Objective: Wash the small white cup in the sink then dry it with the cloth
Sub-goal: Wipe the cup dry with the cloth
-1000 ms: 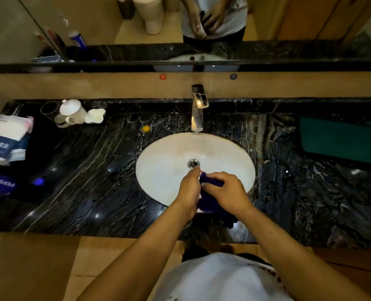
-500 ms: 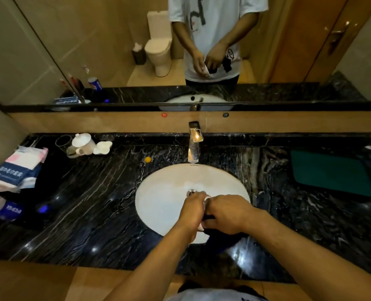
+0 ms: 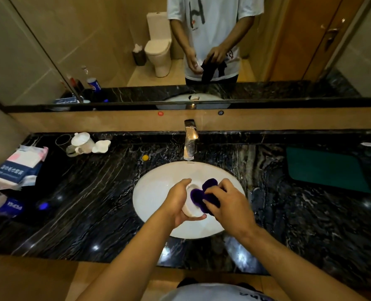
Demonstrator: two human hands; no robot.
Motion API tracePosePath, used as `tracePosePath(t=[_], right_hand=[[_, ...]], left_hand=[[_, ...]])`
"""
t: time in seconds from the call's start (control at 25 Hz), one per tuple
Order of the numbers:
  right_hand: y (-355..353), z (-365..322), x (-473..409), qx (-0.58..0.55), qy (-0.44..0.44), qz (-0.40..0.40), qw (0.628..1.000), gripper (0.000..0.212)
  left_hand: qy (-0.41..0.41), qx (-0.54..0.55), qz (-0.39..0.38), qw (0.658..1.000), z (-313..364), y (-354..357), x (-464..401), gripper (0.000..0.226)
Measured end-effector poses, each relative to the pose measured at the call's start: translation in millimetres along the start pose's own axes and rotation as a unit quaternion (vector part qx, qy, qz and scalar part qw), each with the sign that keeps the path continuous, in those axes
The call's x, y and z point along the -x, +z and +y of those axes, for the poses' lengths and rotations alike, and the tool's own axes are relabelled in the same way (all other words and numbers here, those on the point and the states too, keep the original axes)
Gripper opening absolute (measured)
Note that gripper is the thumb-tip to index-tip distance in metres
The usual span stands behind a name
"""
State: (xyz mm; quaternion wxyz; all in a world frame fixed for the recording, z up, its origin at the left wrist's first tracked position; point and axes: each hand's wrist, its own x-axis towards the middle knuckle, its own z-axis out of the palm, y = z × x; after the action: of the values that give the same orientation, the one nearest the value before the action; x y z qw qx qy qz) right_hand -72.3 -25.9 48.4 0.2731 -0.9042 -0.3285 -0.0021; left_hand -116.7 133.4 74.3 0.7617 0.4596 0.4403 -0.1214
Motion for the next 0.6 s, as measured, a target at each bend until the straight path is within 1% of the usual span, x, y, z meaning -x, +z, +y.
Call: tracePosePath(t=[0.08, 0.12, 0.16, 0.2, 0.24, 0.28, 0.32, 0.36, 0.4, 0.44, 0.48, 0.52, 0.56, 0.6], right_hand=[[0.9, -6.9, -2.2, 0.005, 0.041, -0.008, 0.999, 0.024], [4.2, -12.5, -3.3, -0.001, 0.075, -0.010, 0.997, 0.021], [8.5, -17.5, -4.6, -0.039, 0.121, -0.005, 0.992, 0.020], [11.5, -20.8, -6.3, -0.120, 0.184, 0.002, 0.976, 0.024], [12.8, -21.7, -8.3, -0.230, 0.247, 0.008, 0.941, 0.028], [12.0, -21.7, -9.7, -0.339, 0.299, 0.013, 0.892, 0.030], [9.7, -21.5, -10.0, -0.430, 0.332, 0.009, 0.840, 0.026], [6.2, -21.4, -9.6, -0.498, 0.343, -0.005, 0.796, 0.020], [2.9, -21.6, -8.4, -0.550, 0.335, -0.022, 0.765, 0.014], [0.4, -22.8, -6.7, -0.589, 0.313, -0.038, 0.744, 0.011], [-1.4, -23.7, -5.4, -0.609, 0.283, -0.054, 0.739, 0.011], [-3.7, -23.4, -5.2, -0.607, 0.249, -0.071, 0.751, 0.011], [-7.2, -21.3, -6.9, -0.591, 0.211, -0.091, 0.773, 0.012], [-12.5, -18.4, -9.0, -0.559, 0.171, -0.116, 0.803, 0.012]], left_hand=[[0.001, -0.002, 0.008, 1.000, 0.2, 8.9, 2.5, 0.040], [0.017, -0.018, 0.024, 0.999, -2.3, 17.1, 4.5, 0.038], [0.054, -0.052, 0.052, 0.996, -6.0, 25.6, 4.7, 0.035], [0.097, -0.093, 0.082, 0.987, -9.9, 32.4, 5.4, 0.031], [0.130, -0.126, 0.107, 0.978, -12.8, 37.2, 8.2, 0.028], [0.151, -0.138, 0.116, 0.972, -14.0, 39.4, 10.8, 0.027], [0.161, -0.151, 0.118, 0.968, -13.3, 39.2, 13.0, 0.027], [0.169, -0.170, 0.115, 0.964, -10.9, 38.2, 14.3, 0.027], [0.173, -0.193, 0.109, 0.960, -7.6, 36.3, 15.0, 0.029], [0.175, -0.205, 0.100, 0.958, -4.2, 33.2, 13.3, 0.031], [0.174, -0.208, 0.094, 0.958, 0.8, 30.8, 12.0, 0.035], [0.173, -0.206, 0.088, 0.959, 6.3, 29.3, 10.7, 0.037], [0.169, -0.200, 0.078, 0.962, 11.8, 28.9, 10.2, 0.038], [0.162, -0.187, 0.068, 0.966, 16.1, 27.9, 8.4, 0.036]])
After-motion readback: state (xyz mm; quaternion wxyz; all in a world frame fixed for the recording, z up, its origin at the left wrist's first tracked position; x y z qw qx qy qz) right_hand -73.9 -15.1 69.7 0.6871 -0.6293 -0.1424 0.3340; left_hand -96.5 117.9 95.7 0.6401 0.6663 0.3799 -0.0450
